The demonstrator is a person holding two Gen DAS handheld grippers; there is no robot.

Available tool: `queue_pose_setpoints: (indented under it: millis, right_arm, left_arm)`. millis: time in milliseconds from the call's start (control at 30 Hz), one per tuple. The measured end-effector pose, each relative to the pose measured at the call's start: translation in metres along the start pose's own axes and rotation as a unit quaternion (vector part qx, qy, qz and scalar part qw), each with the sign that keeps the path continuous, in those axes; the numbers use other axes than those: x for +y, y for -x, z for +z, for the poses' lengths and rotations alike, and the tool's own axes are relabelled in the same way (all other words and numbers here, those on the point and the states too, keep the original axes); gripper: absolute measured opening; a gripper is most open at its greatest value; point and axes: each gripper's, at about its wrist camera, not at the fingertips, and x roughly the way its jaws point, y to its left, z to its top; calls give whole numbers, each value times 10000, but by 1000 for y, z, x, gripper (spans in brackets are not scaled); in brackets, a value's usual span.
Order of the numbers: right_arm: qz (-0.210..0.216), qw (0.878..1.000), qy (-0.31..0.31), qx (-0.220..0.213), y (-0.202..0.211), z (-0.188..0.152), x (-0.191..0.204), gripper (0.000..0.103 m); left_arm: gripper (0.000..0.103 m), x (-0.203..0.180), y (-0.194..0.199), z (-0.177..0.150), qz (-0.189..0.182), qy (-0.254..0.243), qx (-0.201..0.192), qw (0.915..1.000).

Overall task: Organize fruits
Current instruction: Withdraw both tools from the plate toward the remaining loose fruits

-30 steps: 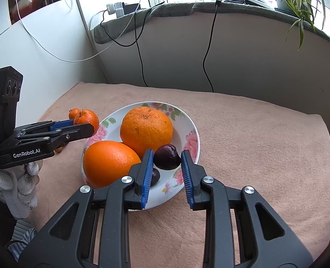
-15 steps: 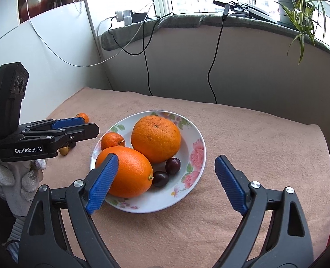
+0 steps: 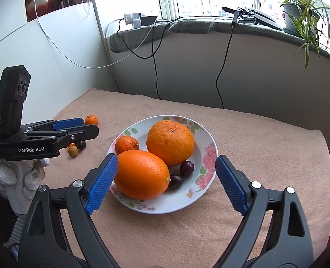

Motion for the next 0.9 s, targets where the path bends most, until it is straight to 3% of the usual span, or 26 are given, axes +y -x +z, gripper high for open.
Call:
queue_pose_setpoints:
  millis: [400,600,900]
  right_arm:
    - [650,9979,-24,71,-9,12,32,91]
    - [850,9962,137,146,-21,21,56,91]
    - [1197,9915,375,331,-45,31,99,91]
  left_arm:
    - [74,51,43,-23,592,60,-179,9981]
    - [74,76,55,-46,837,152,-64,9964]
    - [72,90,62,-69,807,113,28,9967]
